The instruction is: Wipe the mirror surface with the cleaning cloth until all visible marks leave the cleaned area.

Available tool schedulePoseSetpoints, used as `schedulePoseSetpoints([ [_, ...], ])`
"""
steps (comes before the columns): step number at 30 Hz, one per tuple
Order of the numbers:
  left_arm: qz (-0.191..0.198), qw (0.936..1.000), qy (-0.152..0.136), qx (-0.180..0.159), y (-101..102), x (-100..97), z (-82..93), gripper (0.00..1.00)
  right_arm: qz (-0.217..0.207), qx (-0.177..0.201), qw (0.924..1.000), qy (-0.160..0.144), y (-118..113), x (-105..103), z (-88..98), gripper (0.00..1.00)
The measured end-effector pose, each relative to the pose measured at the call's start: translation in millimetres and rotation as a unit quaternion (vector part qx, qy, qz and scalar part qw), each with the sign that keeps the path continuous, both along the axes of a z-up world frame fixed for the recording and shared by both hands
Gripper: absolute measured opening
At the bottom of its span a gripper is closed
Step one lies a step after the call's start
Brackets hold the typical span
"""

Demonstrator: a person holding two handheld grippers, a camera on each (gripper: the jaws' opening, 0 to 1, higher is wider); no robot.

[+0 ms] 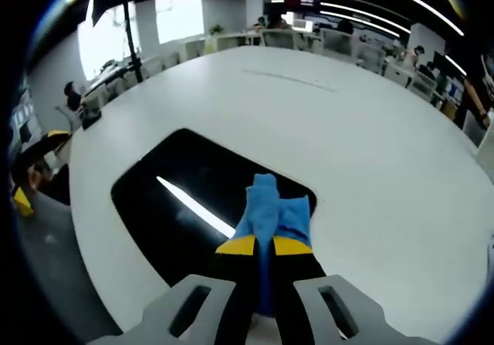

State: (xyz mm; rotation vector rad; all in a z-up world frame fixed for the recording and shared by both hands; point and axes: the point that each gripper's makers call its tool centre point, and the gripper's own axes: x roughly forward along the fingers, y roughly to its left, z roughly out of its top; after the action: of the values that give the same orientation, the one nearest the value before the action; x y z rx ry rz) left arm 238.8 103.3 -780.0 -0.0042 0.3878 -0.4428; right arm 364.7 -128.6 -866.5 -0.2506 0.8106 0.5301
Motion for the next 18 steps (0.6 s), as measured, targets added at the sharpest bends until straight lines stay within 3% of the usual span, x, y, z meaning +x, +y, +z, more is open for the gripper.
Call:
schedulePoseSetpoints([
  [18, 0.000, 1.0000, 0.001, 0.001, 0.2, -0.3, -0.4, 0.96, -0.008, 0.008, 0.9999, -0.003, -0.7, -0.9, 0.1, 0.01],
])
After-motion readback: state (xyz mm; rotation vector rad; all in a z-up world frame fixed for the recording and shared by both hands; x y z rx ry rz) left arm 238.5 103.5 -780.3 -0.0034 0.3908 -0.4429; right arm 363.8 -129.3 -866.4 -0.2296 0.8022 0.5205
